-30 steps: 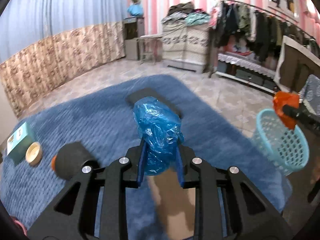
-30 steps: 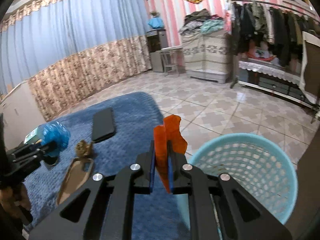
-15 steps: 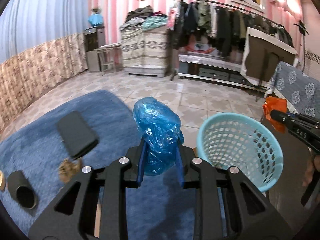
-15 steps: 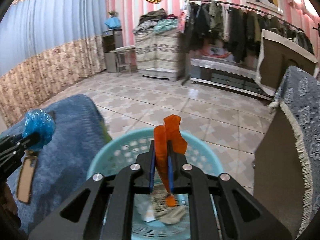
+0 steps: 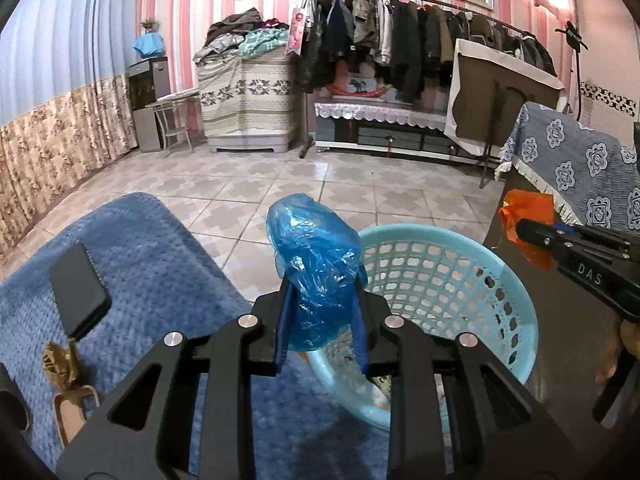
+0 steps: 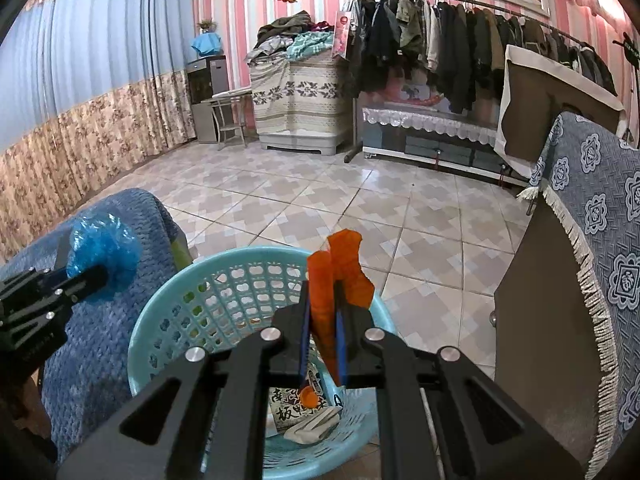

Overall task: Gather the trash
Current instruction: 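Carry the blue and orange bags in both grippers over the basket, then open the left gripper to drop the blue bag into the basket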

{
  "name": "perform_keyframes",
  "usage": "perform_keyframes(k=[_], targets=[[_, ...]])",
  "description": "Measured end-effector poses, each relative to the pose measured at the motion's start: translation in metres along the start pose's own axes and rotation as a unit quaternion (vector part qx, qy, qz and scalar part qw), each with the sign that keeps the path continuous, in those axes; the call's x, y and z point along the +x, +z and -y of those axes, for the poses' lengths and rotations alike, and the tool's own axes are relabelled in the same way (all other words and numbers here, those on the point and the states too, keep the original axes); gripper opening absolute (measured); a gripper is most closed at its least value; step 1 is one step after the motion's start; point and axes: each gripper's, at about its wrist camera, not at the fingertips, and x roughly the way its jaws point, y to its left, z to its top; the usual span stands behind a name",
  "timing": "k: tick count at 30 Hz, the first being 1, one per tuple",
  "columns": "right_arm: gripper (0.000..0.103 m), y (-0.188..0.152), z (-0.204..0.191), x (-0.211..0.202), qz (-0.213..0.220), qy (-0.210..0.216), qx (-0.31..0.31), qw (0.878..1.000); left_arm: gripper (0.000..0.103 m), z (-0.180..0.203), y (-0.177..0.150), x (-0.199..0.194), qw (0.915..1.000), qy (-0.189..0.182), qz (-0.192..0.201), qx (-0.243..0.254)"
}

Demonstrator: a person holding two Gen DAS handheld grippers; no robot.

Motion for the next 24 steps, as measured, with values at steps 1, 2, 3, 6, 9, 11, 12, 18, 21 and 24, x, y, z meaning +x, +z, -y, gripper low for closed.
perform_keyframes(k=[1, 2, 3, 6, 9, 11, 12, 18, 21, 24], targets=[[0.011, 0.0, 0.001, 0.0, -0.001, -0.002, 0.001, 1.0, 0.024, 0.002, 0.001, 0.003, 1.0, -0.003, -0.004, -0.001], [0.011, -0.001, 0.005, 0.002, -0.003, -0.004, 0.001, 1.0, 0.024, 0.005, 0.001, 0.005, 1.0, -0.006, -0.007, -0.003], [0.011, -0.002, 0.007, 0.002, -0.005, -0.008, 0.001, 1.0, 0.024, 0.007, 0.001, 0.008, 0.9999, -0.011, -0.011, -0.004], [0.011, -0.005, 0.01, 0.004, -0.011, -0.013, 0.004, 1.0, 0.024, 0.018, 0.004, 0.015, 0.9997, -0.016, -0.017, 0.005], [0.011, -0.005, 0.012, 0.006, -0.013, -0.013, 0.006, 1.0, 0.024, 0.028, 0.003, 0.025, 0.9991, -0.022, -0.029, 0.021], [0.011, -0.007, 0.013, 0.006, -0.015, -0.013, 0.007, 1.0, 0.024, 0.035, 0.004, 0.031, 0.9988, -0.029, -0.033, 0.025], [0.011, -0.007, 0.013, 0.007, -0.016, -0.012, 0.008, 1.0, 0.024, 0.038, 0.004, 0.033, 0.9986, -0.031, -0.034, 0.027], [0.011, -0.007, 0.017, 0.011, -0.022, -0.013, 0.017, 1.0, 0.044, 0.047, 0.004, 0.043, 0.9983, -0.03, -0.035, 0.036], [0.011, -0.009, 0.017, 0.011, -0.024, -0.013, 0.02, 0.999, 0.059, 0.045, 0.005, 0.042, 0.9987, -0.024, -0.031, 0.033], [0.011, -0.01, 0.017, 0.011, -0.024, -0.013, 0.02, 0.999, 0.071, 0.037, 0.007, 0.038, 0.9993, -0.012, -0.025, 0.025]])
